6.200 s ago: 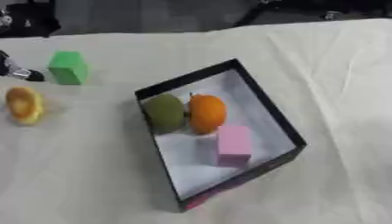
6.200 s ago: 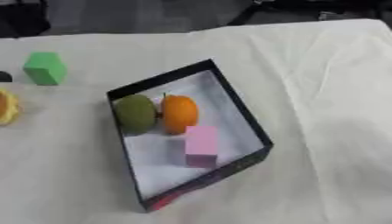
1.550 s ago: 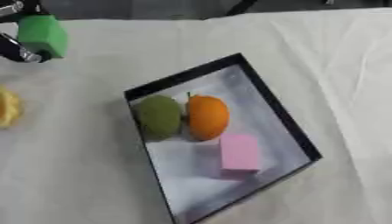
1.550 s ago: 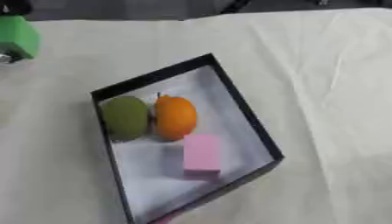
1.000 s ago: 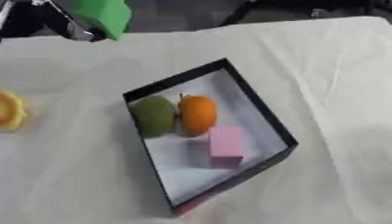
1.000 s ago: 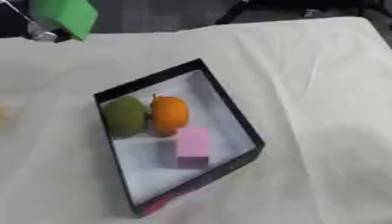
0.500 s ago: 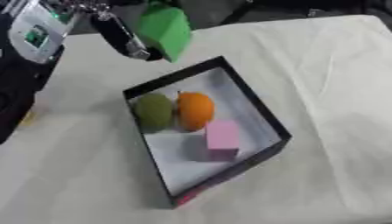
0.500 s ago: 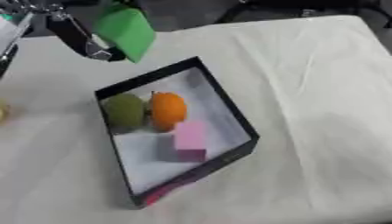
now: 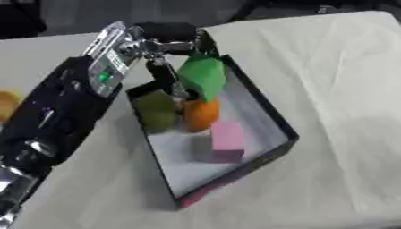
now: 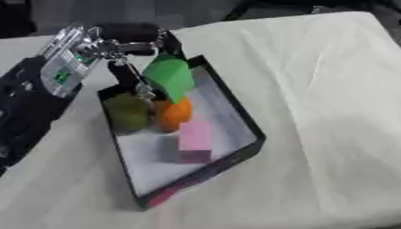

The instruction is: Pick up objects on the table and place them in the box.

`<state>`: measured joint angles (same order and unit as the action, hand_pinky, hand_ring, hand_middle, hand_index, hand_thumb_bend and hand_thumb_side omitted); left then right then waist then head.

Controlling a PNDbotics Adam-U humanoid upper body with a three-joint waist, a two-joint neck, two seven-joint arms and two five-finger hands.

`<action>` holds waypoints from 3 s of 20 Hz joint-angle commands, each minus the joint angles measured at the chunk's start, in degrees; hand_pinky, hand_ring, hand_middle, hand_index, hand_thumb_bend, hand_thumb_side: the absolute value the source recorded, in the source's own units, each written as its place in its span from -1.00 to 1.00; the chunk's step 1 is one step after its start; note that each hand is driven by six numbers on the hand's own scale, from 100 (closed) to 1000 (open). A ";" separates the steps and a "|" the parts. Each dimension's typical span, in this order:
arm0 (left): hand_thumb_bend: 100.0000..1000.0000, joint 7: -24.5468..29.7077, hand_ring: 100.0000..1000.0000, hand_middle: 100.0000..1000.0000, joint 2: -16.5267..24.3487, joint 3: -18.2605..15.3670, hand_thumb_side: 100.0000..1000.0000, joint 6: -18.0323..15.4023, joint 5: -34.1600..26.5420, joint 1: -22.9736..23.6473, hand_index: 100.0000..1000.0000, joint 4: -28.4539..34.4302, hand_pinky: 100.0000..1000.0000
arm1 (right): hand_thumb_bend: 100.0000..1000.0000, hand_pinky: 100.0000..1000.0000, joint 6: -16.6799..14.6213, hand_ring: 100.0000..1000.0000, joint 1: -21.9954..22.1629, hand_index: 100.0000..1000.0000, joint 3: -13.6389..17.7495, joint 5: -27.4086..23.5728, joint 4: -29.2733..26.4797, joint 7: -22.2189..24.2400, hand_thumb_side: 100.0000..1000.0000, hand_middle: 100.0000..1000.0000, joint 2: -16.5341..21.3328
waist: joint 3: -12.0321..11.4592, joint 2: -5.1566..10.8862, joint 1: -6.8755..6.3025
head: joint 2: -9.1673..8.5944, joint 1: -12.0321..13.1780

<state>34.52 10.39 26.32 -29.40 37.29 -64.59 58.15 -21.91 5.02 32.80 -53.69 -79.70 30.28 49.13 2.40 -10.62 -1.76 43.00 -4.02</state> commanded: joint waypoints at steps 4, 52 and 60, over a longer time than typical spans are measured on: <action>-0.10 1.54 0.70 0.62 0.01 -0.96 -0.14 -2.84 2.58 -0.63 0.72 -0.40 0.69 | -1.00 0.62 0.19 0.74 0.02 0.60 1.11 0.61 -0.19 -0.11 0.08 0.57 1.90 | 0.08 1.63 -0.42 | 0.32 0.10; 0.14 0.18 0.72 0.59 36.87 -14.99 0.04 13.47 -10.44 17.63 0.71 -4.68 0.67 | -1.00 0.61 -0.91 0.73 3.50 0.59 1.31 1.76 1.15 -0.42 0.08 0.57 -0.59 | -5.08 3.88 2.41 | 1.11 0.67; 0.29 -4.33 0.72 0.59 34.64 -16.42 0.01 12.36 -0.47 15.90 0.71 -11.82 0.68 | -1.00 0.61 -0.83 0.73 3.41 0.59 1.49 2.59 1.65 -0.24 0.10 0.57 -1.66 | -4.57 3.14 2.54 | 1.11 1.16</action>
<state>31.04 43.83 10.83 -16.85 35.38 -47.33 46.78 -22.65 8.58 33.51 -51.45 -77.89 29.84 45.84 -2.20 -8.26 -0.12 43.81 -3.16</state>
